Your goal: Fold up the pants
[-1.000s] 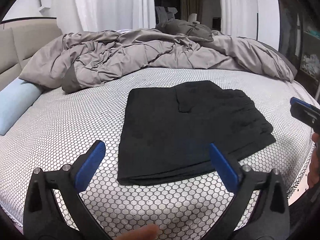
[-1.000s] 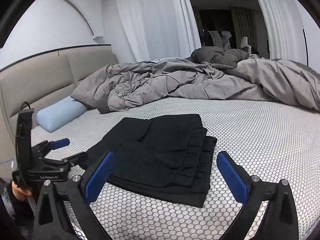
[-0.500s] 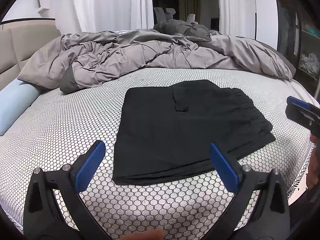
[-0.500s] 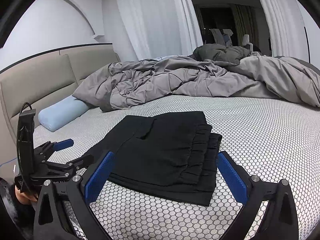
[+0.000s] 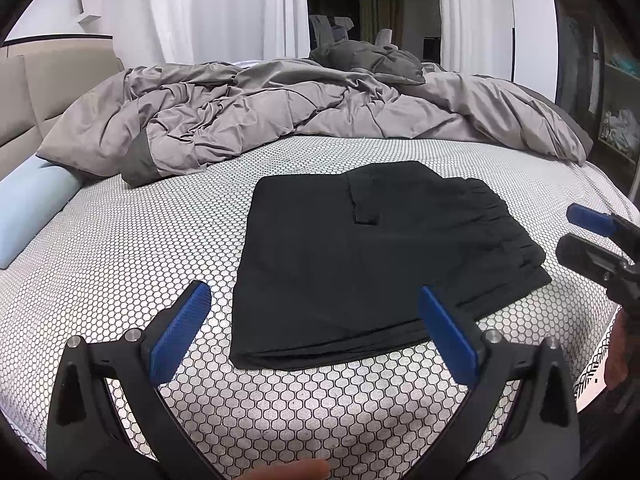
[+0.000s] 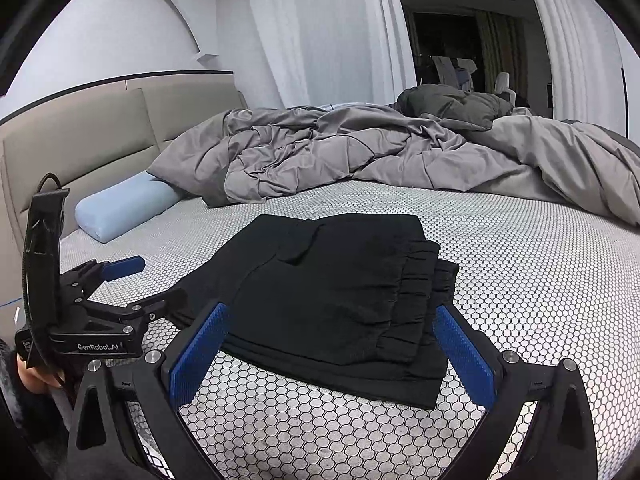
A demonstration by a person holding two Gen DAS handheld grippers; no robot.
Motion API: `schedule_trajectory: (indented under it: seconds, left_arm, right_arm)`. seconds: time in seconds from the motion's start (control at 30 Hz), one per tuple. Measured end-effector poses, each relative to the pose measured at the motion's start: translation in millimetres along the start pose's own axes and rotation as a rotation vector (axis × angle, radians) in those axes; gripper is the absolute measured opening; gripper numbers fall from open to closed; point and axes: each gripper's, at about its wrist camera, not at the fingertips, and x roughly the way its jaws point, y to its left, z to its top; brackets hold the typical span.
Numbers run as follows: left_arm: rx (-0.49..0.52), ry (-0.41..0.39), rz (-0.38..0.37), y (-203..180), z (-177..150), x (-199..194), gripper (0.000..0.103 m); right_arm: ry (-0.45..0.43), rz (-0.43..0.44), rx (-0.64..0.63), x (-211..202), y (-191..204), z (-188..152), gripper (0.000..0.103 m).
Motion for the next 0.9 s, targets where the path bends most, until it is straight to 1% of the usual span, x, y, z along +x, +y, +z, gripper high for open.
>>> schedule_trajectory:
  seconds: [0.9]
  left_arm:
    - [0.008,-0.003,-0.007,9.2,0.4,3.7,0.102]
  right_arm:
    - [0.003,-0.004,-0.006,-0.1,-2.9,0.1,0.103]
